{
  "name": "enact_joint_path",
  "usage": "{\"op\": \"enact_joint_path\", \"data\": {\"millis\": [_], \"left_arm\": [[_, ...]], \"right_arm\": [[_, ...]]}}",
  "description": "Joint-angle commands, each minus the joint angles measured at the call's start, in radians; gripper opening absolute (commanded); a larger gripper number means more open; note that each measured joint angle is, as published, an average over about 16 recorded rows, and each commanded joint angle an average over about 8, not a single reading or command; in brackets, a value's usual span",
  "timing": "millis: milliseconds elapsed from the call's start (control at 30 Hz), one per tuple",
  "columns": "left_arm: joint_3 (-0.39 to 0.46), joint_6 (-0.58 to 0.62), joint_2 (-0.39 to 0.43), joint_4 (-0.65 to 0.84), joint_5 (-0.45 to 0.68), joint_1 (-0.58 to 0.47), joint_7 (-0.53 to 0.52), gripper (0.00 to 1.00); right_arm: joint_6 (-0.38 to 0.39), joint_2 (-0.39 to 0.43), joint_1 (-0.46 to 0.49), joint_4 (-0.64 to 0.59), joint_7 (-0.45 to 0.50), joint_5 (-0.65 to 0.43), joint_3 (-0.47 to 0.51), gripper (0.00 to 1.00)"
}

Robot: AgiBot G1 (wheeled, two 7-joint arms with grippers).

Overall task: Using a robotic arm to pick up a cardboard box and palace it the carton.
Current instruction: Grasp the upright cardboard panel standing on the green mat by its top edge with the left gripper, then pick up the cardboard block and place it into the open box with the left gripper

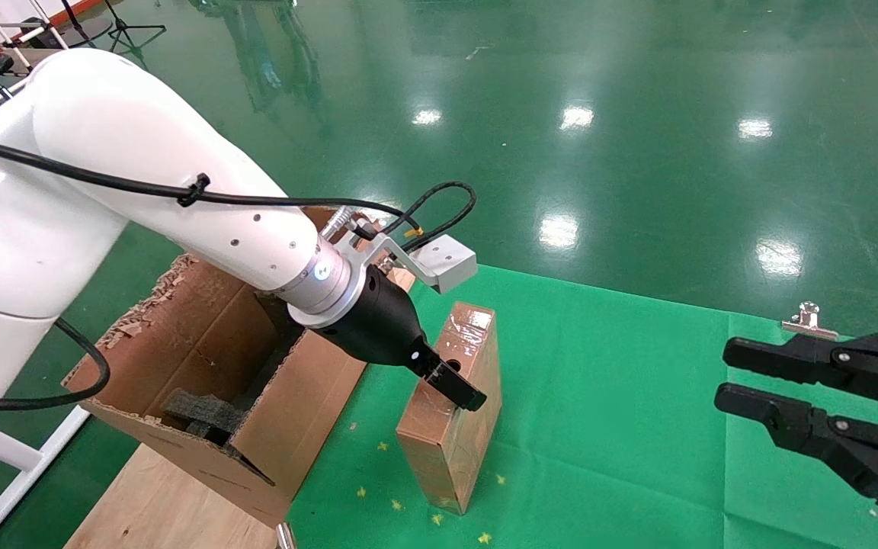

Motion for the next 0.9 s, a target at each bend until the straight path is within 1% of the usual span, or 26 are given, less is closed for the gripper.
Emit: {"op": "enact_joint_path", "data": {"millis": [33,600,733,900], "left_arm": [[-0.001,0.0,-0.001,0.0,-0.001,0.0,-0.001,0.0],[-0.002,-0.011,-0.009,-0.005,0.005,-0.008,0.013,0.0],[-0.008,-0.02,-0.031,-0.01,0.008,-0.029,0.044,0.0],[-0.044,-0.031,-0.087,0.016,-0.028,-0.077,0.121,0.0]], "right_arm": [[0.0,0.0,0.0,0.0,0.0,0.0,0.0,1.0],[0.0,0.0,0.0,0.0,0.0,0.0,0.0,1.0],[0.0,0.0,0.0,0.0,0.0,0.0,0.0,1.0],[0.0,0.0,0.0,0.0,0.0,0.0,0.0,1.0]]}}
